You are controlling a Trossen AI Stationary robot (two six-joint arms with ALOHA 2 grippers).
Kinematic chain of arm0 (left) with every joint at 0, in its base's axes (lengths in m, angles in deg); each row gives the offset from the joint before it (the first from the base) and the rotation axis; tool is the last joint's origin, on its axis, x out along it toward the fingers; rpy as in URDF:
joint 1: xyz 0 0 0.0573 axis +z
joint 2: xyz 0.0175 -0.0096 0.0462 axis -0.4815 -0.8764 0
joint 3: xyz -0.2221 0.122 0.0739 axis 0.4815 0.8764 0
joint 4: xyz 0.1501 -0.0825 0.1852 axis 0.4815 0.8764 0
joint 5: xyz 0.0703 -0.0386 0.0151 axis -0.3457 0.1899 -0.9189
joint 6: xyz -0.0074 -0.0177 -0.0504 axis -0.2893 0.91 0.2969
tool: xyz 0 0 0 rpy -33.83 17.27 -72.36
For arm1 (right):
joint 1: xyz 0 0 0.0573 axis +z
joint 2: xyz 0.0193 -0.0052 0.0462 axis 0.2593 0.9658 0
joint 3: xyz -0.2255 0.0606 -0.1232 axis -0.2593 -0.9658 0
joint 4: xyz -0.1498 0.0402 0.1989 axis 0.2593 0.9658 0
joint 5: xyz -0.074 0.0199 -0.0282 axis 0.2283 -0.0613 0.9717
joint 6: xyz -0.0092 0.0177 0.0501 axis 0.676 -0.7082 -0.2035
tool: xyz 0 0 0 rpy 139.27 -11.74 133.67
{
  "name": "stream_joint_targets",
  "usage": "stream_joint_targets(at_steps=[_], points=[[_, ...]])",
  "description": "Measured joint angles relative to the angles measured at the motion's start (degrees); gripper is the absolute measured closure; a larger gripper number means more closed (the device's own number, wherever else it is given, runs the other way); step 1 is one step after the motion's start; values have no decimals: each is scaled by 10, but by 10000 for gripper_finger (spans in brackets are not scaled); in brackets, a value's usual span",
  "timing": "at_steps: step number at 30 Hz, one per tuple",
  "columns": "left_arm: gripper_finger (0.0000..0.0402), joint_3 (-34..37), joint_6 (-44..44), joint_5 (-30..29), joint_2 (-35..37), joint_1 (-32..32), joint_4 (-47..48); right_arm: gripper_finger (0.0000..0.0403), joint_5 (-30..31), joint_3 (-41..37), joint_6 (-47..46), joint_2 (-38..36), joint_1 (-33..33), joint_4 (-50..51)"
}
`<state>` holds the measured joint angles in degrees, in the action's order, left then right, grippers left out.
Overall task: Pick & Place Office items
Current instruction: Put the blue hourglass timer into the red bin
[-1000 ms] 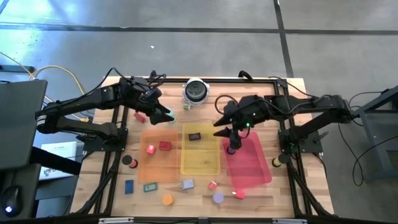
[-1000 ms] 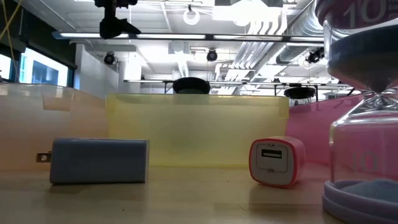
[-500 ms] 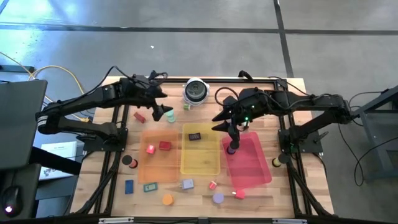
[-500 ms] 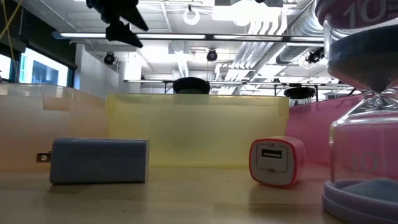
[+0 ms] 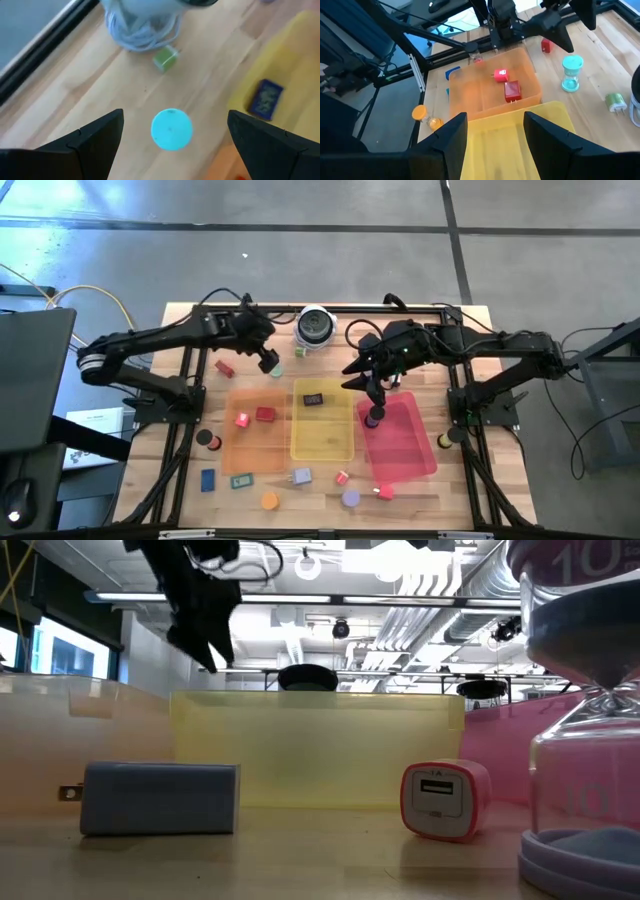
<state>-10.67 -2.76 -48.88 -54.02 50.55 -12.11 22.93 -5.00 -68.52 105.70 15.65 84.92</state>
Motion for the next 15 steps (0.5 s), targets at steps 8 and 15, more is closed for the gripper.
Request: stream_joint_targets(at_steps=[8,15], points=[[56,0,17,1,-73,0,4,218,0,0,0,0,0,5],[56,0,21,1,-94,0,5,218,0,0,4,0,0,5]])
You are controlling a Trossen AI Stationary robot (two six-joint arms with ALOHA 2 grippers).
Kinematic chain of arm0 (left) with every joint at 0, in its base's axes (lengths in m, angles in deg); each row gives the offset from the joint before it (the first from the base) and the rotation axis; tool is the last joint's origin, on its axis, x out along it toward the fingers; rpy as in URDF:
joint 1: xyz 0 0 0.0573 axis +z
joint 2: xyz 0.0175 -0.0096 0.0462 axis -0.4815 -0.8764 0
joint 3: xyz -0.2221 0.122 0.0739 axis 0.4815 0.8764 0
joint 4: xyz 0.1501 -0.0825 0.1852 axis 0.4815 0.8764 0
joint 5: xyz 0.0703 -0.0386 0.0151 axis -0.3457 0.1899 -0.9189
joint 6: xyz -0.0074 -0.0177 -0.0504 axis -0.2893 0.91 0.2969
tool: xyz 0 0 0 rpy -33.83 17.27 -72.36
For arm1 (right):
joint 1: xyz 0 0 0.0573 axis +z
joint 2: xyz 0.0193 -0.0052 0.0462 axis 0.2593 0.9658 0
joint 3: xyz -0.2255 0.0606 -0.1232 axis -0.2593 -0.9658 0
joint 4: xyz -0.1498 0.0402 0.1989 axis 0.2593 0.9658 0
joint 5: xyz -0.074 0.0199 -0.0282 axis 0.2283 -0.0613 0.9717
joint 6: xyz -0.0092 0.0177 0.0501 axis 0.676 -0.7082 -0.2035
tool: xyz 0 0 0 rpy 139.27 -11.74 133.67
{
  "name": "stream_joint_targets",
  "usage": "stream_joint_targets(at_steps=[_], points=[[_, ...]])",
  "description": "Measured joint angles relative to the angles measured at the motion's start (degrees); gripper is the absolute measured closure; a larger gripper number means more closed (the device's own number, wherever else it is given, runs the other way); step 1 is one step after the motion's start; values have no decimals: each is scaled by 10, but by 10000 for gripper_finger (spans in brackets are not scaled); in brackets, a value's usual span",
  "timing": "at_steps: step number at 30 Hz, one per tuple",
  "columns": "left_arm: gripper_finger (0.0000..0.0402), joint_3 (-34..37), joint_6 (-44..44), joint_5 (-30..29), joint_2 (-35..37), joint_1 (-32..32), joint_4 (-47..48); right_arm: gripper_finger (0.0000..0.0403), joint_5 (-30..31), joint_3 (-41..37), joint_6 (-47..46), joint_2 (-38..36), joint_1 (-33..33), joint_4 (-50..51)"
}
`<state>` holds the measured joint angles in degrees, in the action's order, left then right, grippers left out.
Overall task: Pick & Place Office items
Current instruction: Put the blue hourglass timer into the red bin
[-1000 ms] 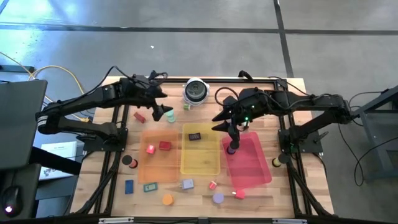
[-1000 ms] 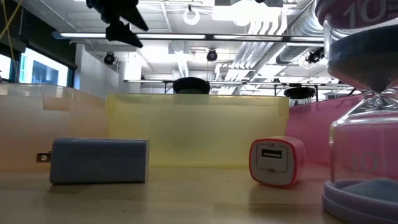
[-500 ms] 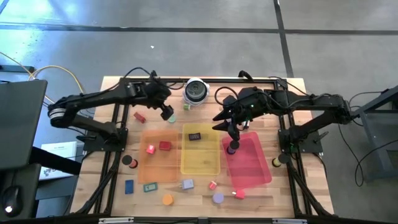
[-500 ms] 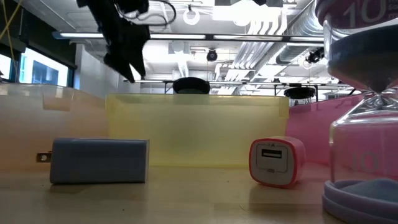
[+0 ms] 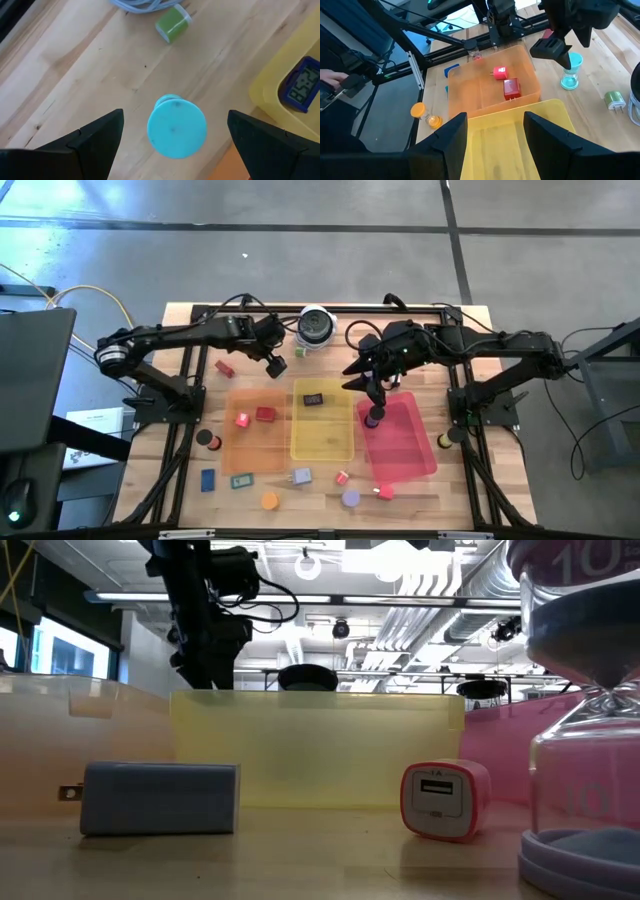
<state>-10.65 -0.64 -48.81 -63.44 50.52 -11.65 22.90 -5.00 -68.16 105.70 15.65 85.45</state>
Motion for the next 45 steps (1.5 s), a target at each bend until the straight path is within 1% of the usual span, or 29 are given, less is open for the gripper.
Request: stream_joint_targets(at_steps=[10,13,22,32,45], points=[[56,0,-13,0,0,-2,3,218,-4,0,1,0,0,0],[56,2,1,-1,0,-6,5,218,-4,0,1,0,0,0],[56,14,-4,-15,-1,-14,0,218,-4,0,1,0,0,-1],[56,19,0,-15,-1,-17,-4,218,-4,0,1,0,0,-1],[56,21,2,6,-50,-22,-5,218,-4,0,1,0,0,-1]])
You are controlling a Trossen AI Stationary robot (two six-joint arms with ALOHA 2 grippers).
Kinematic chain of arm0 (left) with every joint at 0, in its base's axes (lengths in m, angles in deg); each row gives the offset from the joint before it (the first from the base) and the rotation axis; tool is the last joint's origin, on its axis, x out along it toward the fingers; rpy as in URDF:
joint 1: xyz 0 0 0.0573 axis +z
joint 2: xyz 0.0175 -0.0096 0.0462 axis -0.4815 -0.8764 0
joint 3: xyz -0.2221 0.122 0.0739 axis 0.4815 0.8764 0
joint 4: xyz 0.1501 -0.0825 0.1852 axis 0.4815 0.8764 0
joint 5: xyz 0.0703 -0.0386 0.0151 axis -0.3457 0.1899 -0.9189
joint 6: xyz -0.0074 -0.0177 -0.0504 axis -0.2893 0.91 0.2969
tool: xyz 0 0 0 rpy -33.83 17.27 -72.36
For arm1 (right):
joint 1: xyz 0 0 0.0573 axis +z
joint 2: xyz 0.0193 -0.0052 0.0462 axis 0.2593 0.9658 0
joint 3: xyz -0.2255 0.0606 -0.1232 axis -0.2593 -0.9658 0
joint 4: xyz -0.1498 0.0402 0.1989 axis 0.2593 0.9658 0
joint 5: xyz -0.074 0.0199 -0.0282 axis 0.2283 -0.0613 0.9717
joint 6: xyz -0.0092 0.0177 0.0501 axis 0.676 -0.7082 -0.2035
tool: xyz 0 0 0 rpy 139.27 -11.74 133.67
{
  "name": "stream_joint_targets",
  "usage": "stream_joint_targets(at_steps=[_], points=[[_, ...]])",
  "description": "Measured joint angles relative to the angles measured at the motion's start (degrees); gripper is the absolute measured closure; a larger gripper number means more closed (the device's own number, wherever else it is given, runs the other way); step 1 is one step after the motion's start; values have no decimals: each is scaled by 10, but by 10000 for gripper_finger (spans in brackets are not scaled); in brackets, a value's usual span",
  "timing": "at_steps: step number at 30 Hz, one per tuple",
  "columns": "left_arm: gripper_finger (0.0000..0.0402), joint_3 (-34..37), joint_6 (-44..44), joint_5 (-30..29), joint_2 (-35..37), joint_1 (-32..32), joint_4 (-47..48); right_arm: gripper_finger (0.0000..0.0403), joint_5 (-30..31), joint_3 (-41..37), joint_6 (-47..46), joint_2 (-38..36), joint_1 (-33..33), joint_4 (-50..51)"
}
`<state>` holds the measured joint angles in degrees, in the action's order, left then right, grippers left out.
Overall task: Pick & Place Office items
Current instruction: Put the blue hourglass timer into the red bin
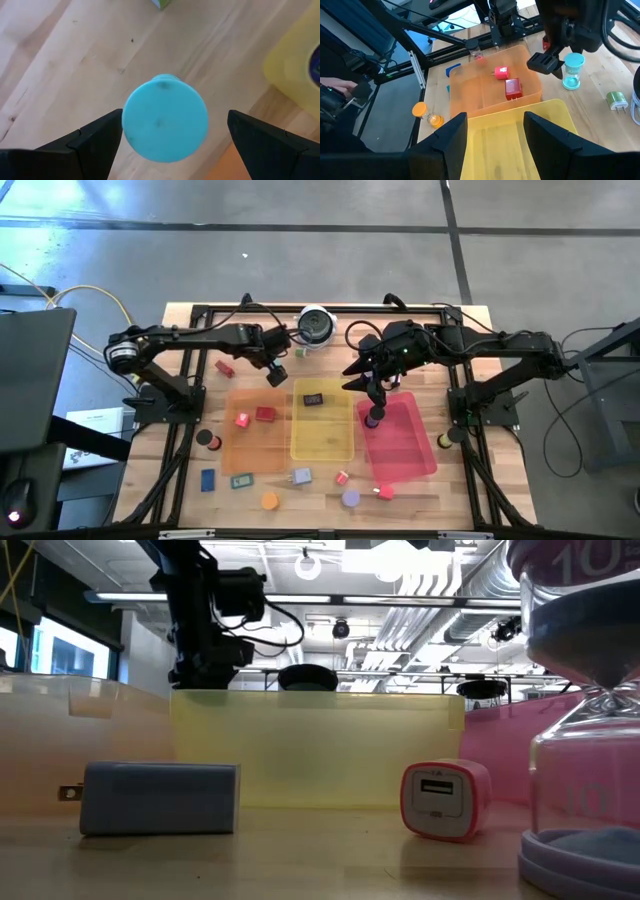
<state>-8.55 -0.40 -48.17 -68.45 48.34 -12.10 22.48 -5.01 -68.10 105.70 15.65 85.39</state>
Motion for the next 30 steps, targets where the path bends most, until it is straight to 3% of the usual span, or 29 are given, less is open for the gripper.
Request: stream_joint_targets(at_steps=[13,23,30], points=[[113,0,0,-3,-5,-1,-14,218,2,0,7,0,0,0],[208,0,0,-4,-5,-3,-10,218,-7,0,9,0,-7,0],[213,-1,31,-3,-4,-3,5,218,-9,0,11,0,-8,0]])
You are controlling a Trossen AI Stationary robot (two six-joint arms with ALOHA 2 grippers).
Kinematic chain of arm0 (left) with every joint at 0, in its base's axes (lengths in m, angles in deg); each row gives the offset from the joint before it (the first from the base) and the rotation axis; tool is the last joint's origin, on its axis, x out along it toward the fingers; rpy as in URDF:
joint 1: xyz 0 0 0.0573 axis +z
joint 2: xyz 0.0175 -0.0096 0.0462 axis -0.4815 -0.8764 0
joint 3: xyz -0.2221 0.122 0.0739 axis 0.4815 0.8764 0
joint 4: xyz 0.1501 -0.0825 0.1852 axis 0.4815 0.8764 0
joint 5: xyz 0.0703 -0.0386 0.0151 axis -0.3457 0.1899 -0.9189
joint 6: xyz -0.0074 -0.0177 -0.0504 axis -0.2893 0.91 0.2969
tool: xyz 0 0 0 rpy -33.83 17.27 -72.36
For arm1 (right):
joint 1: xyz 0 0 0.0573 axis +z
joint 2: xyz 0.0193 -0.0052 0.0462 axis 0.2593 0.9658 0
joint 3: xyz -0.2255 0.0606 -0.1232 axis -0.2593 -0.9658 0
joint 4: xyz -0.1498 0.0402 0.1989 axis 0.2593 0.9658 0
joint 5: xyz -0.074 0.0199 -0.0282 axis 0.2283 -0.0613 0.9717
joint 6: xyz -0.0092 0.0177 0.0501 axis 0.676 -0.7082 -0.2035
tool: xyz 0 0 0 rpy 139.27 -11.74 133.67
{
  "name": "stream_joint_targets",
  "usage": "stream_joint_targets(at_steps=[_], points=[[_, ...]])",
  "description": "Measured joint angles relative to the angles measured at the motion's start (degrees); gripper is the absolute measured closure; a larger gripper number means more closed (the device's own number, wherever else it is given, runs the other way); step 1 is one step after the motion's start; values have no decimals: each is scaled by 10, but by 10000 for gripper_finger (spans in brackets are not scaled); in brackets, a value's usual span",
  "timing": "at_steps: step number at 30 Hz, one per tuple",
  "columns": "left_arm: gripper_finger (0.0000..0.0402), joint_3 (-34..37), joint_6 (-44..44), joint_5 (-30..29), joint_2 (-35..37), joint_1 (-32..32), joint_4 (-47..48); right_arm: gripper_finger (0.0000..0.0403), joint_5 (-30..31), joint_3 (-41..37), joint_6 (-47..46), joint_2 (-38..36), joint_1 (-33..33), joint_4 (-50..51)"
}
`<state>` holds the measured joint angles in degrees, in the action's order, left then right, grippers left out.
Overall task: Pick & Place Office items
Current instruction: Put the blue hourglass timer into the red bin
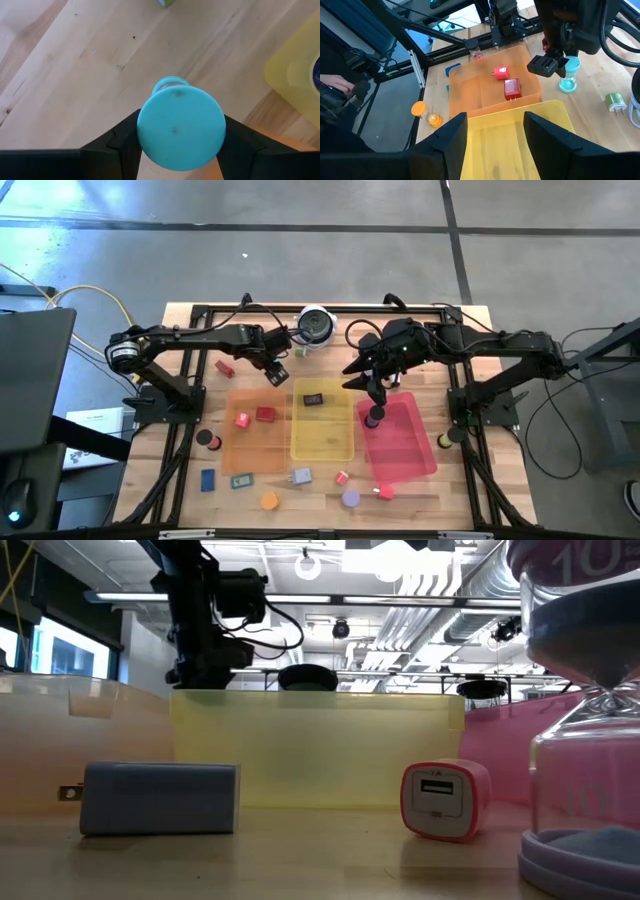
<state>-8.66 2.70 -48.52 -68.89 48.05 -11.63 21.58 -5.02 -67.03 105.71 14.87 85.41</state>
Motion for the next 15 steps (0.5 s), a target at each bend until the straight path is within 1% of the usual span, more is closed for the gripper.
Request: stream_joint_targets(at_steps=[8,15], points=[[213,-2,-2,1,12,0,32,218,0,0,0,0,0,0],[213,-3,-1,28,60,0,53,218,0,0,-4,0,0,-7]])
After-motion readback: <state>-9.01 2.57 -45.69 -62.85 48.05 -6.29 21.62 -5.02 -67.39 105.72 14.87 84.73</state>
